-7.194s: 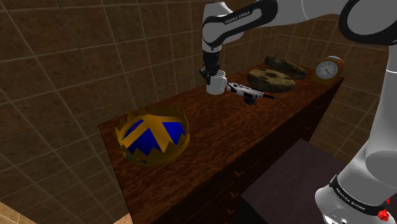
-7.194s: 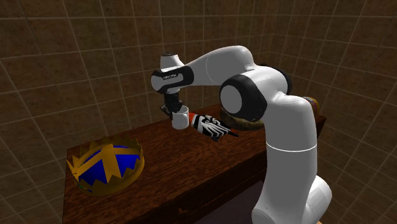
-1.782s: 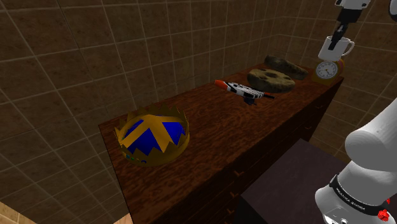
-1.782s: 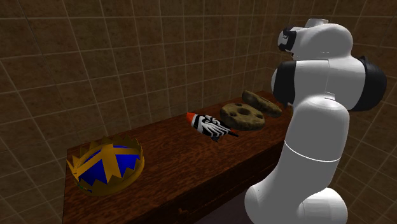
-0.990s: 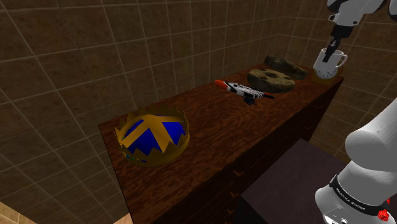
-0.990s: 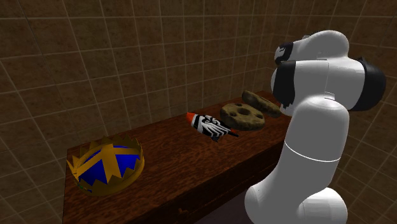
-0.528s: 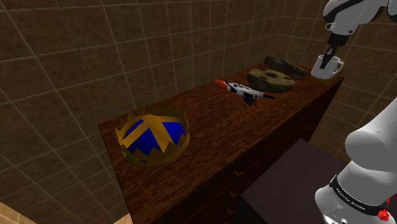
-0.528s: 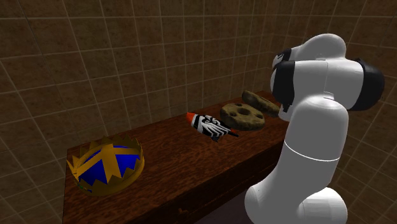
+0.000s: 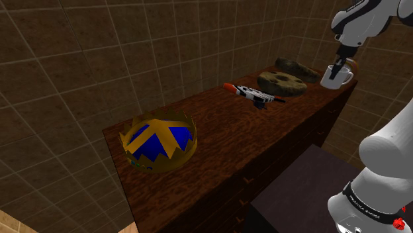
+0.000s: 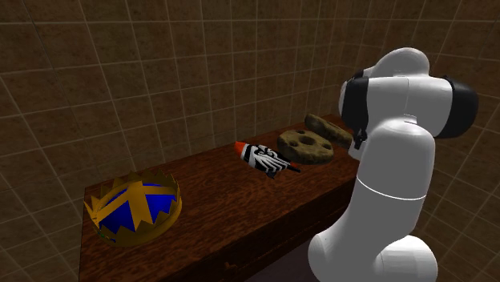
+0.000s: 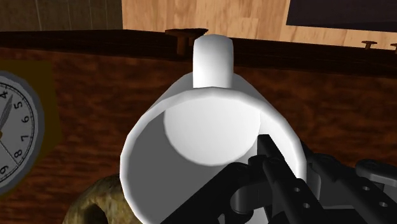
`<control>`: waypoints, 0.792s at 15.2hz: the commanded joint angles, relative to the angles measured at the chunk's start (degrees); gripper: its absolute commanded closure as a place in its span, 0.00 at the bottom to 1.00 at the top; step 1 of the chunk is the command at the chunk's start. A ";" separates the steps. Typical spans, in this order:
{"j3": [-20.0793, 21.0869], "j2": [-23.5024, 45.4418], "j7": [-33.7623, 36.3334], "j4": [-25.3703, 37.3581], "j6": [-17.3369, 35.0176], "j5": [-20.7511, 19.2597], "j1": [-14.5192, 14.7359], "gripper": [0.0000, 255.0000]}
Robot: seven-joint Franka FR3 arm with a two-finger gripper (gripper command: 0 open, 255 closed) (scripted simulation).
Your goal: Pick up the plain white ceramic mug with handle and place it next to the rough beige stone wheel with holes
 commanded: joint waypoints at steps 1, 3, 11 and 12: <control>0.06 0.50 -0.29 -0.95 1.45 0.34 -0.05 1.00; 0.13 1.06 -0.59 -1.85 2.84 0.70 -0.10 1.00; 0.55 3.72 -1.98 -4.92 8.26 2.45 -0.42 1.00; 0.63 4.10 -2.18 -5.24 8.92 2.70 -0.47 1.00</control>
